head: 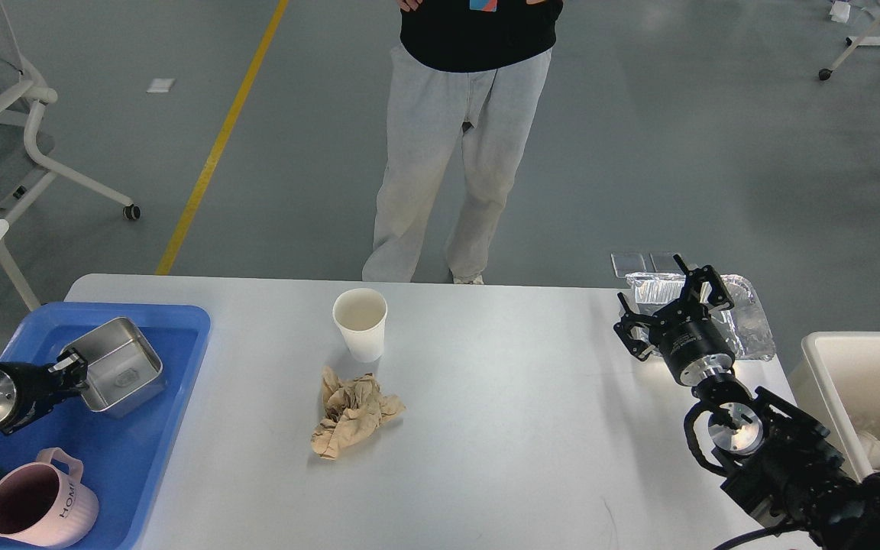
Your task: Tidy desktop
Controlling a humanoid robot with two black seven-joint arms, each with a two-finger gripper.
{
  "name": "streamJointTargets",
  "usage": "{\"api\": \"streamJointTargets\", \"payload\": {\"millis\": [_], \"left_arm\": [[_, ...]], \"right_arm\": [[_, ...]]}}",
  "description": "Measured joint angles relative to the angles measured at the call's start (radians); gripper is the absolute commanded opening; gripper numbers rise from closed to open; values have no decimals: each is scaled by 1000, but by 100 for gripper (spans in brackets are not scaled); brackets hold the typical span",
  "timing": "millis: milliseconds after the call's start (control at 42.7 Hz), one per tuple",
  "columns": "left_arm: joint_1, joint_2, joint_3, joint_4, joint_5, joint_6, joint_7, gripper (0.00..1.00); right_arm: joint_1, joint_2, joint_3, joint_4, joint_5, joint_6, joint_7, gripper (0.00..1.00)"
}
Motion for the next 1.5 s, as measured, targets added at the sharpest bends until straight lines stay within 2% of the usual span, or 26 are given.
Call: {"api": "streamJointTargets", "payload": {"millis": [234, 305, 375, 422, 656, 867, 1031, 1265, 1500], "left_arm": [[2, 10, 3, 0, -81, -1, -1, 51], [2, 15, 4, 0, -97, -6, -1, 67], [2, 16, -4, 0, -102, -8, -2, 88], [1, 17, -9, -1, -104, -8, -2, 96], [-38, 33, -20, -26, -205, -14, -2, 97], [-122, 82, -30, -164, -235, -69, -2, 97], [-186, 84, -96, -256, -313, -79, 5, 97], [-304, 57, -185, -241, -554, -24, 15, 97], [-328, 45, -277, -208, -707, 72, 11, 97]], "right_arm": [[-1, 0, 0, 0, 0, 0, 0, 100], [0, 0, 1, 0, 0, 0, 0, 100], [2, 0, 1, 1, 0, 0, 0, 100], [3, 0, 1, 1, 0, 0, 0, 100], [12, 2, 0, 1, 0, -1, 0, 100], [19, 5, 0, 3, 0, -1, 0, 100], [22, 2, 0, 4, 0, -1, 0, 100], [39, -24, 4, -1, 2, -21, -1, 100], [67, -62, 4, -2, 3, -40, -2, 100]]}}
